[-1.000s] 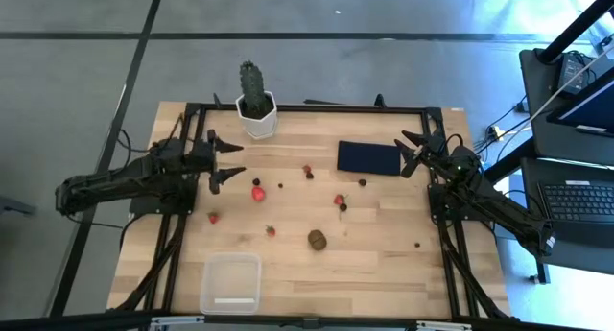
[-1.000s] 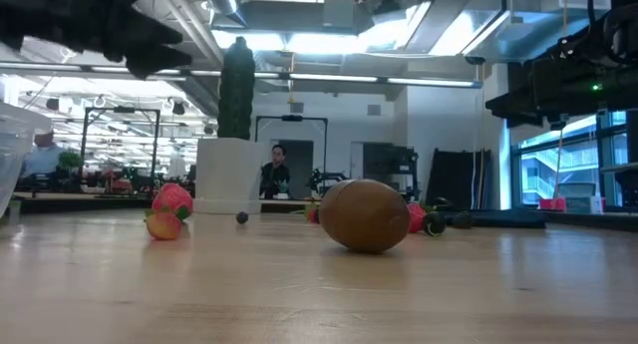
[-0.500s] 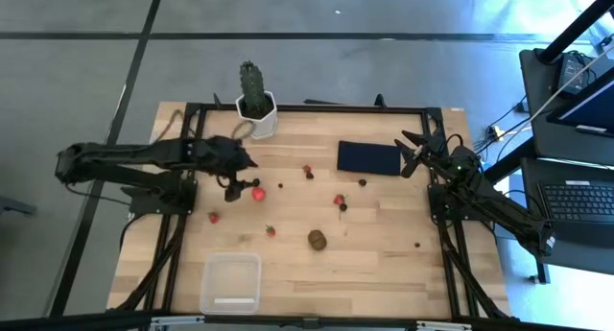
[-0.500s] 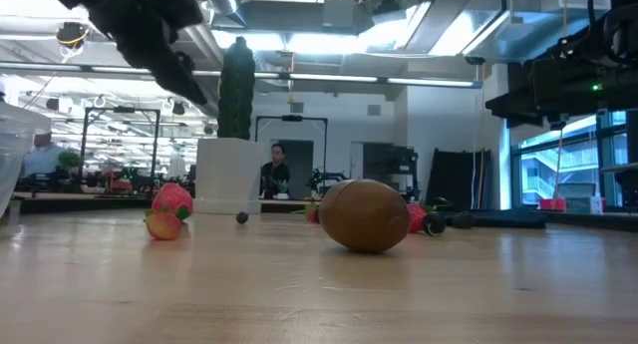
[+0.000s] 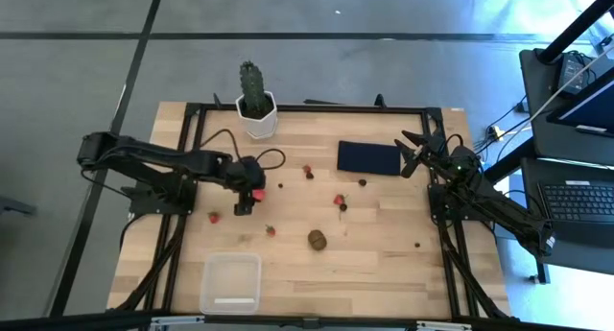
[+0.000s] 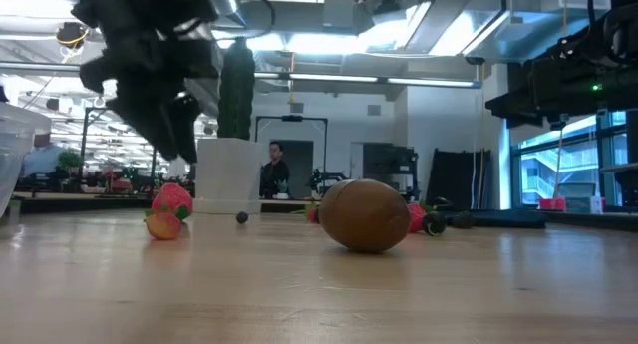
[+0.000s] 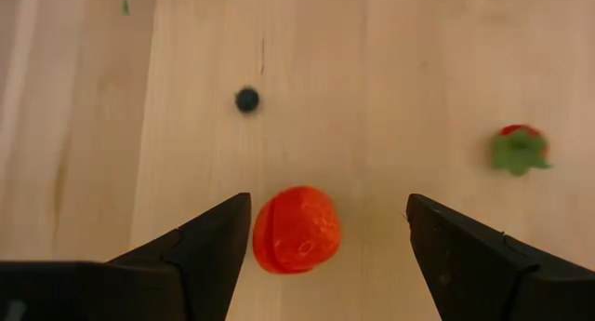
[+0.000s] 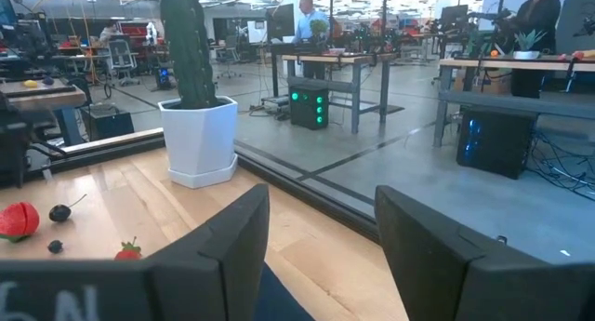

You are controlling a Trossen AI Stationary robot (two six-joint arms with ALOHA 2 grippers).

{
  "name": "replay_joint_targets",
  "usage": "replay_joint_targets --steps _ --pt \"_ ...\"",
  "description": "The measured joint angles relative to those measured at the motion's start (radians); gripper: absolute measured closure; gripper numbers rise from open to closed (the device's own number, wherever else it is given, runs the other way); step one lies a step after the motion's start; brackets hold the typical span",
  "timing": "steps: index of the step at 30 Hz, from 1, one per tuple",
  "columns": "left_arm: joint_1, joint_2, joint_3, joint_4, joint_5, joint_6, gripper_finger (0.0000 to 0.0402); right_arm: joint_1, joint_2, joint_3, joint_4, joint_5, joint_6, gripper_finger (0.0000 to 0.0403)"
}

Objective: Pick and placing Produce into tupperware
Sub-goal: Put the strawberry in the transparent bin

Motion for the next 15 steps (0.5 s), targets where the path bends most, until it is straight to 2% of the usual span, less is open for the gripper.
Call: replay_joint_targets --steps 4,15 --pt "0.000 0.048 0.000 0.000 -0.034 -0.033 0.0123 0.000 0.000 0.000 0.000 0.000 0.000 0.0205" --pt "0.000 0.132 0.000 0.002 -0.045 -0.066 0.0123 0.000 0.000 0.000 0.000 0.000 0.000 0.0205"
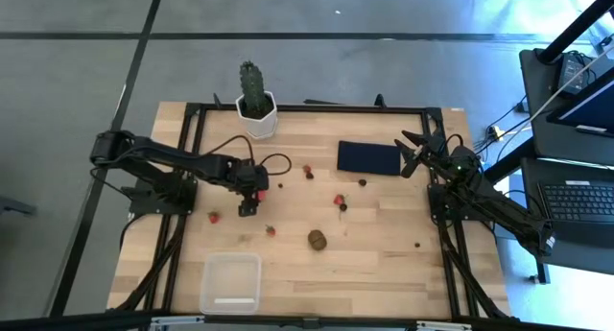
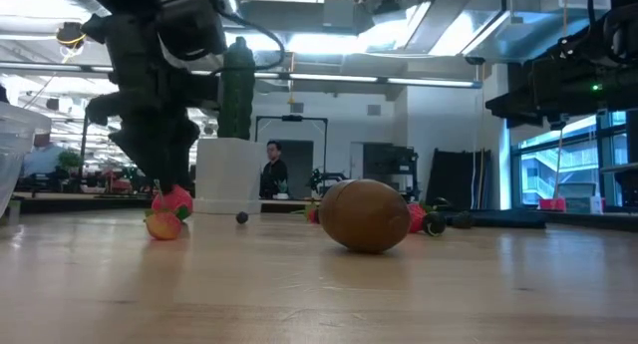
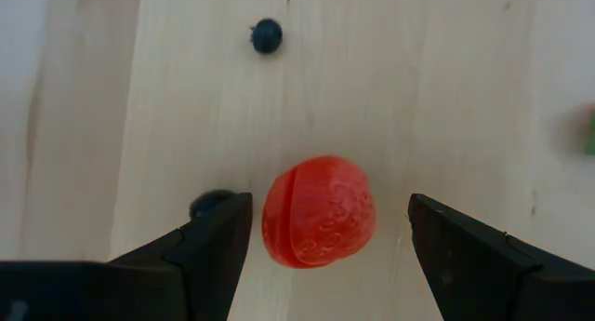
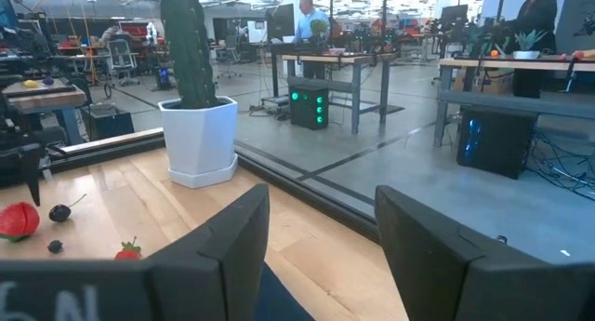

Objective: Pick and placing Produce into tupperware
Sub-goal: Put the strawberry in the transparent bin

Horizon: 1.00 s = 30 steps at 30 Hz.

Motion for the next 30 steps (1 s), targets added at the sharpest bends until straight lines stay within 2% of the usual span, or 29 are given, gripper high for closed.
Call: replay_joint_targets --steps 20,30 --pt "0.000 0.112 0.000 0.011 0.000 -0.022 0.0123 0.000 0.000 0.000 0.000 0.000 0.000 0.0205" --pt "0.000 0.119 0.000 0.052 0.000 -0.026 0.0123 0.000 0.000 0.000 -0.001 0.000 0.000 0.0205"
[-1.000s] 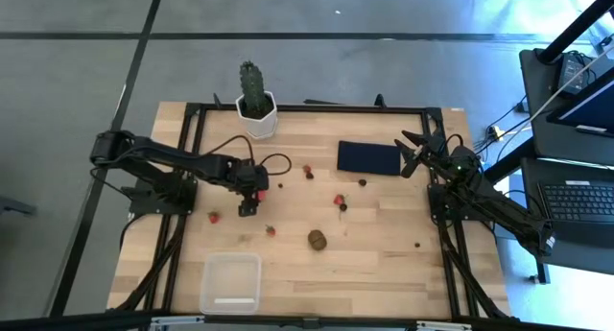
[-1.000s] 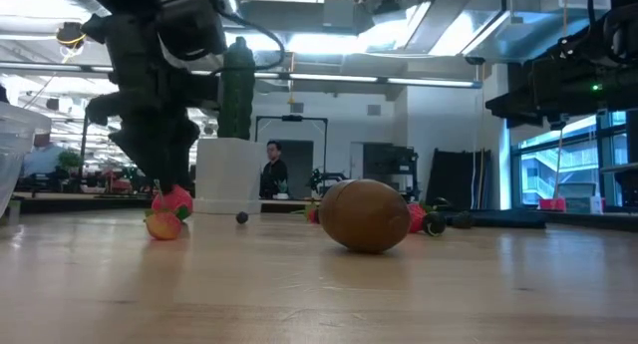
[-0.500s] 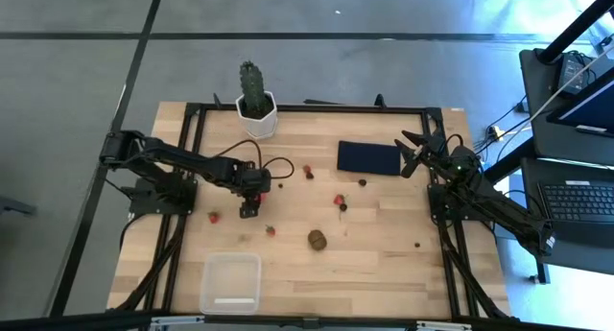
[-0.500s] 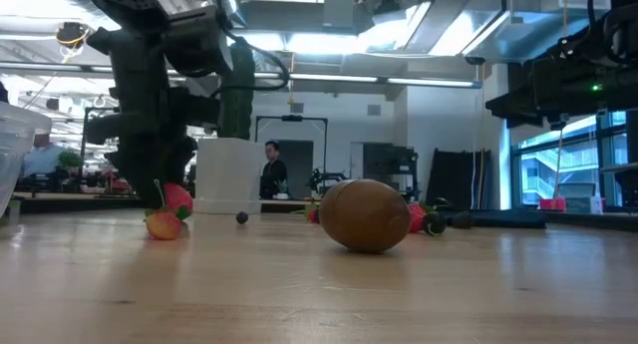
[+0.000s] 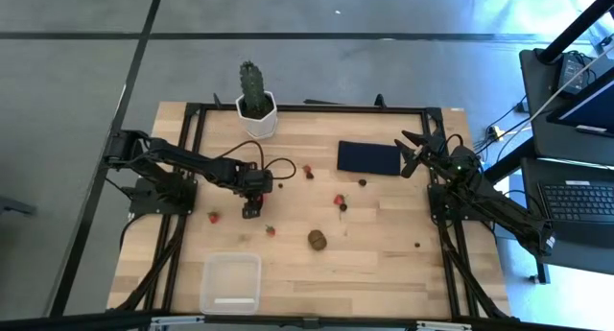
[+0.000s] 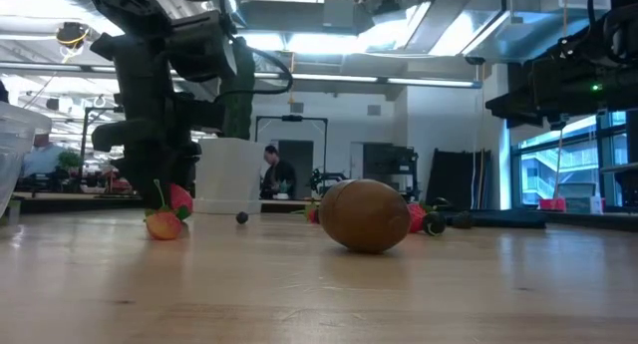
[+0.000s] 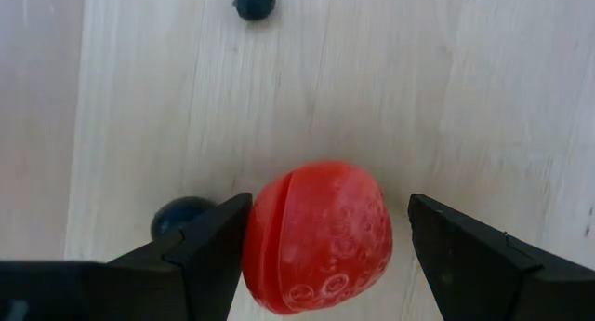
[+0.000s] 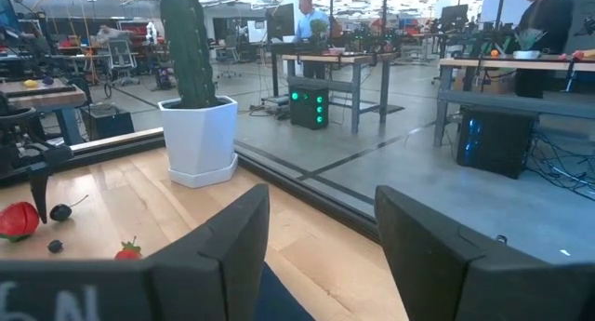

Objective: Pick and placing Produce into tupperware
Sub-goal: Put the strawberry in the transparent bin

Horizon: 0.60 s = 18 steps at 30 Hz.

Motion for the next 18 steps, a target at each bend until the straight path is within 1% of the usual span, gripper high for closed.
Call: replay_joint_targets --steps 12,15,18 --pt "0.000 0.000 0.000 0.000 0.000 -0.003 0.0123 0.000 0.000 0.000 0.000 0.000 0.000 0.0205" --pt "0.000 0.000 0.000 0.000 0.000 -0.003 0.0131 0.000 0.000 0.000 0.000 0.000 0.000 0.0205" --pt "0.000 0.000 0.000 0.000 0.000 -0.003 0.0147 0.000 0.000 0.000 0.000 0.000 0.000 0.0205"
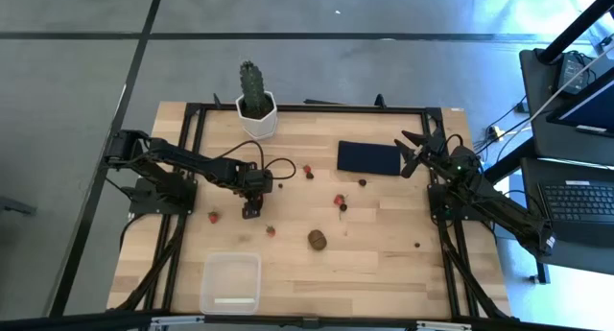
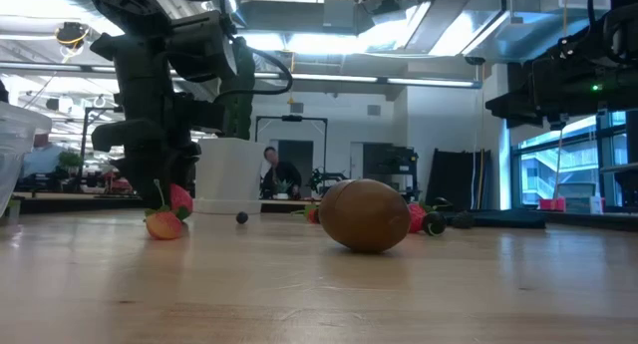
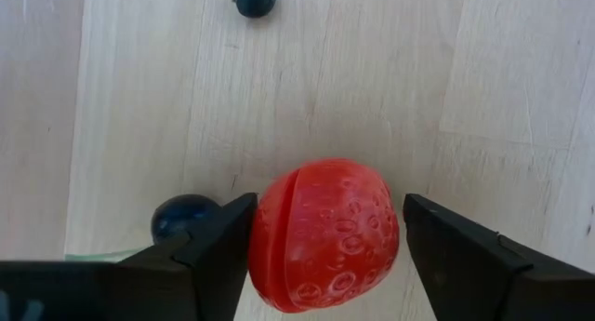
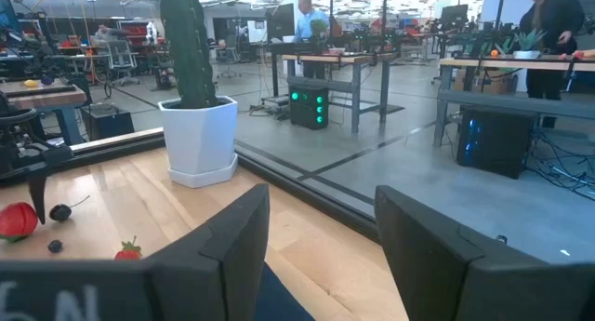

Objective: Pick and placing Produce into tupperware
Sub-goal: Put the strawberry in the transparent bin

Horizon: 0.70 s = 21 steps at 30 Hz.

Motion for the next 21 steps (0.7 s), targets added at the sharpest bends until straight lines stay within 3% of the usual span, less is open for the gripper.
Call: replay_joint_targets --steps 10,21 --pt "0.000 -0.002 0.001 0.003 0.000 0.001 0.0204 0.000 0.000 0.000 0.000 0.000 0.000 0.0205" --pt "0.000 -0.002 0.002 0.002 0.000 0.002 0.0200 0.000 0.000 0.000 0.000 0.000 0.000 0.0205"
